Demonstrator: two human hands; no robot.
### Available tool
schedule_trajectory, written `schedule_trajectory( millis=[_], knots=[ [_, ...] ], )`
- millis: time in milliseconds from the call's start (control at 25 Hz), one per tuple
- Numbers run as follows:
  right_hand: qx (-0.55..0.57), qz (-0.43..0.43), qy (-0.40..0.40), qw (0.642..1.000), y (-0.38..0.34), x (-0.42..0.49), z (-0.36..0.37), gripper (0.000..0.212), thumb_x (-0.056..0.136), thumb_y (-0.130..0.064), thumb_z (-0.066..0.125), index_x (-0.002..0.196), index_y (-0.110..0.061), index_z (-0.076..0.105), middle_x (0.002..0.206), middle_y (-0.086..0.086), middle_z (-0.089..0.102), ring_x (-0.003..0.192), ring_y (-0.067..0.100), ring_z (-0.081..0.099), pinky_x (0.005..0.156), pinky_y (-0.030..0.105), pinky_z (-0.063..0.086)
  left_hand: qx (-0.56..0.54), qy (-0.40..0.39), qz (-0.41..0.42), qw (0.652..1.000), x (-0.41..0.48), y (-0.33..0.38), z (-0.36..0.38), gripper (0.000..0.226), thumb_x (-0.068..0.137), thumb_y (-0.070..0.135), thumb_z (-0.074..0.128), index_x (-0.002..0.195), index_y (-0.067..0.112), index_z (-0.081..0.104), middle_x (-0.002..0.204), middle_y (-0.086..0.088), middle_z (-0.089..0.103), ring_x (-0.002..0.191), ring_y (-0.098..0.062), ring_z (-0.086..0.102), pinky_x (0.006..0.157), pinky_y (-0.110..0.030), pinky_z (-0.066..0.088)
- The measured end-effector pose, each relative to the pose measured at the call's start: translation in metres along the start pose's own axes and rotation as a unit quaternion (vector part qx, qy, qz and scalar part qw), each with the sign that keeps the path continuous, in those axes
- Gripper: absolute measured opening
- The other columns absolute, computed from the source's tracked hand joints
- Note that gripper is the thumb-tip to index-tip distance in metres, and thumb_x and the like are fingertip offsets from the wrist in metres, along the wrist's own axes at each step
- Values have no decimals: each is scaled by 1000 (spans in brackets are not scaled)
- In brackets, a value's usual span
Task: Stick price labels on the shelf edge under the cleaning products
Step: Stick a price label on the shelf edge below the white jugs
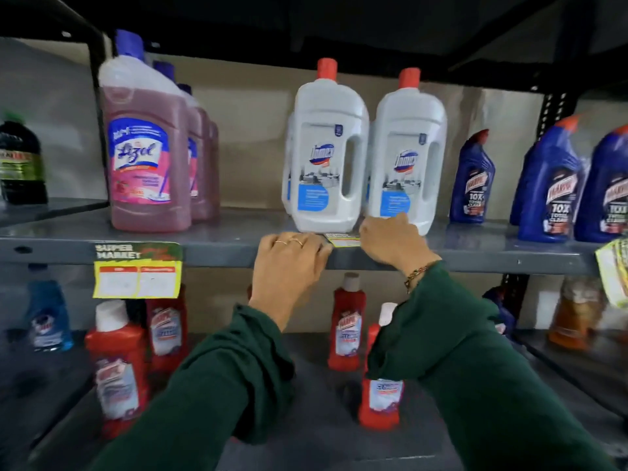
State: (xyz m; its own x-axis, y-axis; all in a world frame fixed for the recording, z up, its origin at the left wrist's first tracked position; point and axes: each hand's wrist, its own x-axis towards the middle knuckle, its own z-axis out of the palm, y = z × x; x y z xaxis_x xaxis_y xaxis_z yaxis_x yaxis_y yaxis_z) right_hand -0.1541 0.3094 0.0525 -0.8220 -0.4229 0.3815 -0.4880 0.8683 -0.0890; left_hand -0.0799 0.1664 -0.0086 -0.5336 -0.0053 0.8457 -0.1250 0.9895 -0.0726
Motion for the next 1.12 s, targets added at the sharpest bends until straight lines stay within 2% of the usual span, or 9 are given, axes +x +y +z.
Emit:
schedule_trajectory(
  millis=[120,240,320,400,480,600,720,840,1120],
  knots=[
    [33,-18,-44,998,9,0,3,23,88,-15,28,104,-6,43,128,31,41,125,42,22,100,53,23,37,24,-21,999,-3,8,4,32,92,34,35,85,20,63,83,0,72,77,-26,62,70,-36,29],
    [126,-41,49,990,15,4,5,15,85,-15,39,98,-11,47,110,15,52,108,33,31,88,45,28,48,46,-14,998,-5,11,5,32,94,33,36,85,17,62,83,-3,70,75,-28,59,71,-36,28],
    [271,-49,120,954,21,0,4,7,83,-12,49,88,-17,47,94,4,53,98,26,37,81,33,32,26,45,-27,998,-5,13,3,37,94,35,33,88,13,62,84,-7,71,76,-30,59,74,-36,28],
    [404,-89,117,903,29,-14,3,15,82,-7,57,86,-19,47,82,-5,51,86,14,47,68,5,37,-45,45,-72,995,-4,17,-2,45,94,40,25,103,12,59,90,-10,72,84,-30,60,83,-37,29],
    [427,-132,102,889,34,-32,3,15,82,-6,60,93,-17,57,80,-9,55,78,5,50,61,-2,38,-151,31,-96,983,0,21,-10,43,94,42,27,122,16,47,91,-6,71,89,-26,61,92,-44,32],
    [392,-171,123,895,35,-47,9,15,83,-10,61,97,-13,67,91,3,69,84,10,57,78,18,45,-209,13,-14,978,1,30,-19,28,91,30,45,112,15,57,91,-8,69,88,-23,60,90,-44,44],
    [306,-194,168,917,38,-52,16,13,84,-16,60,94,-13,69,94,8,70,91,19,54,84,32,43,-184,-11,4,983,-4,34,-18,16,88,14,54,93,7,67,105,-12,70,102,-22,56,95,-31,36],
    [234,-204,189,932,41,-52,25,15,84,-20,60,89,-8,69,95,10,58,88,18,47,80,30,41,-183,-39,-26,982,-8,37,-15,15,87,15,58,94,10,70,118,-10,65,114,-24,52,102,-34,28],
    [211,-175,213,938,33,-53,31,14,81,-15,63,79,-1,68,99,12,49,90,22,47,77,29,42,-178,-37,-65,981,-4,42,-18,10,80,18,67,82,11,73,118,-7,65,113,-24,53,106,-42,30]
  ],
)
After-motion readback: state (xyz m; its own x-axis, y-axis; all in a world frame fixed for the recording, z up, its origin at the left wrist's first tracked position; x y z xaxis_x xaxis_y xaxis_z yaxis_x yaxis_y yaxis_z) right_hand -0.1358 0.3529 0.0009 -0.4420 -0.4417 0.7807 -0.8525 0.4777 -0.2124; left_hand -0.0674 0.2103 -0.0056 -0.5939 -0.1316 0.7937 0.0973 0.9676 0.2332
